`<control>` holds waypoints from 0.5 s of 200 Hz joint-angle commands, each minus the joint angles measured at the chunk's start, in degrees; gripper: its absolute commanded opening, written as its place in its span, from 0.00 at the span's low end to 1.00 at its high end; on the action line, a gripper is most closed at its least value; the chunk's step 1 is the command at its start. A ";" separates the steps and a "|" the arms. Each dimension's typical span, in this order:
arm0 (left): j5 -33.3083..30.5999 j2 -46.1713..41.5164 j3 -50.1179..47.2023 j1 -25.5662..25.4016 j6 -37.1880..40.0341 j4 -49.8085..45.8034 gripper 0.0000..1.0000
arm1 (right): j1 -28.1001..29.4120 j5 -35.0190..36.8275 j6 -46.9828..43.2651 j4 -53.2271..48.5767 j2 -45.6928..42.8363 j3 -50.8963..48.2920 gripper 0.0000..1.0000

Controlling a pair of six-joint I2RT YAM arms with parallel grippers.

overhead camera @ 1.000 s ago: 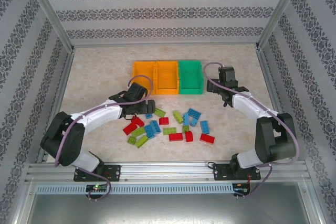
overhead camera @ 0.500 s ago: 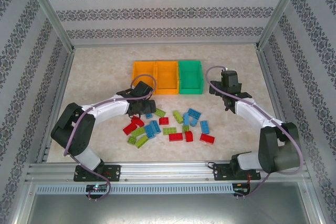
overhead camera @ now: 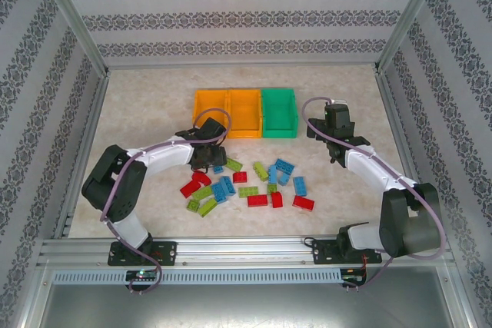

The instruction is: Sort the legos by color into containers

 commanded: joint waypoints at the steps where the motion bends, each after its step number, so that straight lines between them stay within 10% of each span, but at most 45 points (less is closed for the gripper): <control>1: 0.16 0.61 1.18 -0.54 -0.47 -1.57 0.62 | 0.52 0.33 -0.59 0.10 -0.73 -0.57 0.91; 100: -0.47 3.32 2.69 -0.49 1.49 -2.67 0.39 | 0.58 0.40 -0.50 -0.15 -0.80 -0.49 0.92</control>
